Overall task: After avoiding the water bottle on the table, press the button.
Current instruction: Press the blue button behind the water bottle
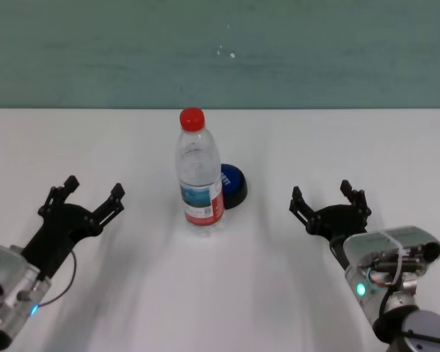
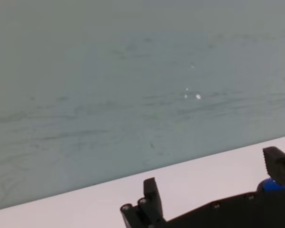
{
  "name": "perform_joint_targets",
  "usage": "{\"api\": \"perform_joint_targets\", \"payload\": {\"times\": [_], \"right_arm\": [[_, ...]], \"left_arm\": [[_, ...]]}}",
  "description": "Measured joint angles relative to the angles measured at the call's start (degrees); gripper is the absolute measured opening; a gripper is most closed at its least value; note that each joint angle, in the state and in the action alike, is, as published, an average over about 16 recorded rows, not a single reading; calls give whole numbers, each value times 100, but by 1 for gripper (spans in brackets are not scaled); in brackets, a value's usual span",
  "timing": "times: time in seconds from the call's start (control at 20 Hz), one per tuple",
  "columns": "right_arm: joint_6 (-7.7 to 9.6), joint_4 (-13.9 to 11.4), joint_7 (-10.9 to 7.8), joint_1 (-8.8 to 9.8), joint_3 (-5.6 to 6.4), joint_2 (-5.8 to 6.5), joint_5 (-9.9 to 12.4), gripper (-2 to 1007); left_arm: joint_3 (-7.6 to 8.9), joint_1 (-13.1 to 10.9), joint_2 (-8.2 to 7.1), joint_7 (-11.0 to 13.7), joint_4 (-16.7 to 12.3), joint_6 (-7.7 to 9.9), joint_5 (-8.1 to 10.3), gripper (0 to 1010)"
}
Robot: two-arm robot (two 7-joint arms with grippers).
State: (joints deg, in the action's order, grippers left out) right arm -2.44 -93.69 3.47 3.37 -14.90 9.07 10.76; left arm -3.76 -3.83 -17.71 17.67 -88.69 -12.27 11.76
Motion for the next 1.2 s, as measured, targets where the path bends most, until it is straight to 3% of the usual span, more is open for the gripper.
{"api": "perform_joint_targets", "payload": {"times": [0.6, 1.2], "right_arm": [[0, 0, 0, 0, 0, 0, 0, 1004], [7, -3, -31, 0, 7, -1, -11, 1004]], "left_arm": [[-136, -419, -123, 94, -339, -148, -5, 1010], [-180, -576, -180, 127, -452, -193, -26, 1010]]}}
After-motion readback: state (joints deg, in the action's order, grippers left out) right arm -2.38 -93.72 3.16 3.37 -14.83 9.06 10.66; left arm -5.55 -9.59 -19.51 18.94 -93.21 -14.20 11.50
